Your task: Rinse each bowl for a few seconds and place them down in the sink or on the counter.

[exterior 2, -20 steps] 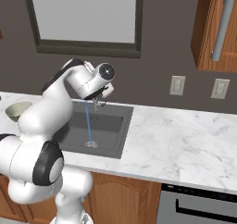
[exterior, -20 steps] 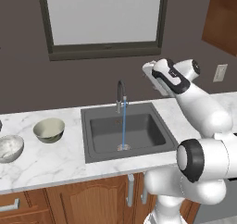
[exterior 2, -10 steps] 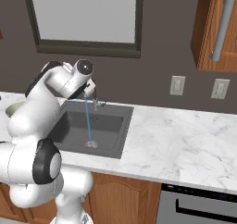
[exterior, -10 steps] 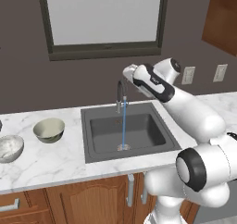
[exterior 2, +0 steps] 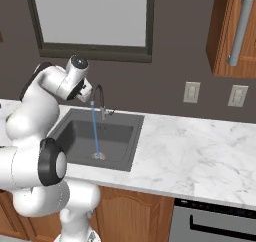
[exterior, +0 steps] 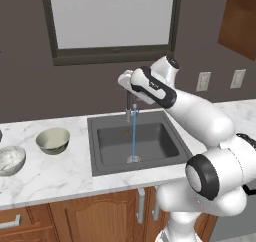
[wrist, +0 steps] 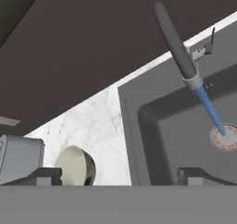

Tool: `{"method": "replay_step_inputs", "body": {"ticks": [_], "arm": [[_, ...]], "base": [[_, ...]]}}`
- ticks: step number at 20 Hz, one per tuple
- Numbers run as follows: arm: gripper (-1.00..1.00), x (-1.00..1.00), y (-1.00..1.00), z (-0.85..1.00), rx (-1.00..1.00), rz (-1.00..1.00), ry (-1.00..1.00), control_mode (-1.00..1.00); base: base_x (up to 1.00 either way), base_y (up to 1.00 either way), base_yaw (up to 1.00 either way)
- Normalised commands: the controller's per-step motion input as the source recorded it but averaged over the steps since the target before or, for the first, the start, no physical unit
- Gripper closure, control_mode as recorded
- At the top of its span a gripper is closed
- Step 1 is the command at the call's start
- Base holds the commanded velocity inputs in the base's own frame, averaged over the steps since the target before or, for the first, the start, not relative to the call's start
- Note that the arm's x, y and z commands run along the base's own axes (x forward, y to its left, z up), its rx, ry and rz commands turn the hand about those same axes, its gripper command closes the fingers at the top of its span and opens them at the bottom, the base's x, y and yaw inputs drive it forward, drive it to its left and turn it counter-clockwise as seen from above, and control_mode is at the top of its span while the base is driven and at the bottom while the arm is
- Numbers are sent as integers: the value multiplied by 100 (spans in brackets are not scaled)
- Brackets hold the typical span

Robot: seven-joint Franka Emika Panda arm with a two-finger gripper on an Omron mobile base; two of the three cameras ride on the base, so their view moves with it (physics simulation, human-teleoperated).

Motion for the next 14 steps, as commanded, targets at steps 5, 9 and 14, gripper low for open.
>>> {"method": "replay_step_inputs", "body": {"ticks": [5, 9, 14], "arm": [[-100, 0, 41, 0, -5, 11, 11, -100], [-100, -5, 50, 0, -5, 10, 9, -100], [-100, -15, 52, 0, -6, 7, 6, -100]], "base": [[0, 0, 0], [0, 0, 0], [0, 0, 0]]}}
